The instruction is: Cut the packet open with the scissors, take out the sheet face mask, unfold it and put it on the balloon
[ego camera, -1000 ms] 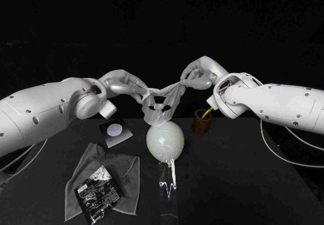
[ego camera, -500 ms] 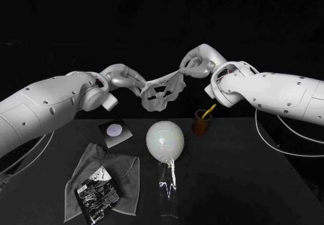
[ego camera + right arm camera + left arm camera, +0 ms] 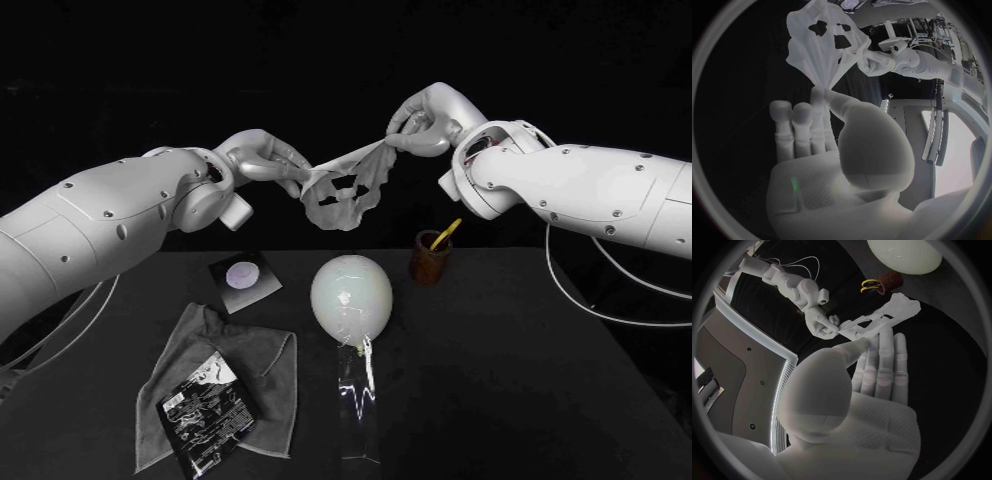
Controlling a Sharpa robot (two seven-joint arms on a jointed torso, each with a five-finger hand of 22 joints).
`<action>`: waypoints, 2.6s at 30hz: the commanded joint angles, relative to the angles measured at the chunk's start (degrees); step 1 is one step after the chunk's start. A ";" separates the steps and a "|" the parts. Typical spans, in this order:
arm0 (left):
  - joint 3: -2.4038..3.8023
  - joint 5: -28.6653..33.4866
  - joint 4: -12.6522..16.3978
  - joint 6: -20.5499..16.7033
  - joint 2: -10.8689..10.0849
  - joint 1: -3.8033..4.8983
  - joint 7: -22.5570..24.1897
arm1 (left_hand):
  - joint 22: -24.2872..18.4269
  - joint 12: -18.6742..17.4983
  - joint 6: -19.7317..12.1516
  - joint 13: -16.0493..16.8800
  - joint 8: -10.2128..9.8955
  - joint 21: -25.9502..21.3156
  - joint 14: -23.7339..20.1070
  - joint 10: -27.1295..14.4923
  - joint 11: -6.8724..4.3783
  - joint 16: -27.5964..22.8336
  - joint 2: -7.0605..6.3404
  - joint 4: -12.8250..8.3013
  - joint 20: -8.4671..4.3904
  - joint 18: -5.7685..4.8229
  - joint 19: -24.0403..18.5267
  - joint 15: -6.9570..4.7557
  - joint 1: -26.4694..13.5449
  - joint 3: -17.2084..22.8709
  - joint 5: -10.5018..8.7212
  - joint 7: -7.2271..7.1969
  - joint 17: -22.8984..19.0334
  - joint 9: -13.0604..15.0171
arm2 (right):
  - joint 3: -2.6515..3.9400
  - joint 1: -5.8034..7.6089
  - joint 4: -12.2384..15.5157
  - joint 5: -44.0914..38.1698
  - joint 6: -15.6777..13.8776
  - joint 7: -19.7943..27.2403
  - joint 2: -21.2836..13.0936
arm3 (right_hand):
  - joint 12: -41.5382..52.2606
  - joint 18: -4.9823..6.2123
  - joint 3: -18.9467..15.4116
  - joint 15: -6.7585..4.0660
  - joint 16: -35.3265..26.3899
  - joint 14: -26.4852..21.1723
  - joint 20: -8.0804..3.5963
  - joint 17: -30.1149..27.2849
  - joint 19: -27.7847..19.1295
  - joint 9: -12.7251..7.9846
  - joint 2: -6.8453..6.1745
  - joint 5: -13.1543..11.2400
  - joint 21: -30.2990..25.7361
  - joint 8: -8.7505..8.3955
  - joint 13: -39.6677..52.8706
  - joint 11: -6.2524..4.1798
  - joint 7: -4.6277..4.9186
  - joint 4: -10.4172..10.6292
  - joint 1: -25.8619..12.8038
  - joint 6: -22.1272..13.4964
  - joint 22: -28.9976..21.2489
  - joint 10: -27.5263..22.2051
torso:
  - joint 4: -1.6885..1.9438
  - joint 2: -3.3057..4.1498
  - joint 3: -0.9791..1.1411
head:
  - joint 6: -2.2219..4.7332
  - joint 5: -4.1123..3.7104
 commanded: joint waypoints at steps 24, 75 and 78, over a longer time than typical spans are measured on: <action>-0.90 -7.11 8.02 3.59 -3.15 -3.80 2.06 | 1.47 -0.73 0.65 0.00 -0.87 1.95 -2.10 0.39 0.05 1.92 0.26 -0.21 0.42 0.81 -2.16 0.09 0.63 -0.43 0.19 0.03 1.63 10.20 | -0.68 -6.72 13.67 -0.95 1.94 -2.55 -8.92 | 0.23 0.46 0.22 -0.25 0.23 0.01 -0.03 0.07 0.34 0.08 0.47 0.16 0.02 0.31 0.18 -0.34 0.09 0.07 -0.21 0.36 3.47 0.24 | 0.01 0.01 0.07 | -2.65 -0.53; 0.31 -8.51 -4.68 0.66 3.80 -2.15 4.13 | 3.15 -1.08 1.07 0.08 -1.43 4.32 -2.70 0.68 0.02 4.01 0.37 -0.39 0.58 1.19 -3.05 -0.02 0.72 -0.30 0.19 0.06 3.22 10.04 | -0.50 -2.27 -2.21 0.48 -1.53 -0.47 1.26 | 0.32 0.45 0.27 -0.27 0.25 0.04 -0.04 0.02 0.43 0.15 0.47 0.17 0.12 0.42 0.32 -0.37 0.05 0.10 -0.28 0.35 3.53 0.25 | -0.68 1.02 0.53 | -0.74 -0.27; 0.43 -9.19 -4.94 0.52 4.17 -1.88 4.20 | 3.24 -1.10 1.09 0.08 -1.46 4.43 -2.78 0.68 0.03 4.09 0.35 -0.44 0.59 1.20 -3.14 -0.02 0.75 -0.28 0.19 0.07 3.29 10.03 | -0.49 -2.06 -2.97 0.11 -1.34 -0.57 1.65 | 0.34 0.41 0.30 -0.27 0.30 0.09 -0.05 0.09 0.55 0.17 0.45 0.17 0.31 0.45 0.38 -0.38 0.05 0.09 -0.28 0.32 3.59 0.24 | -0.73 1.01 0.56 | -0.87 -0.21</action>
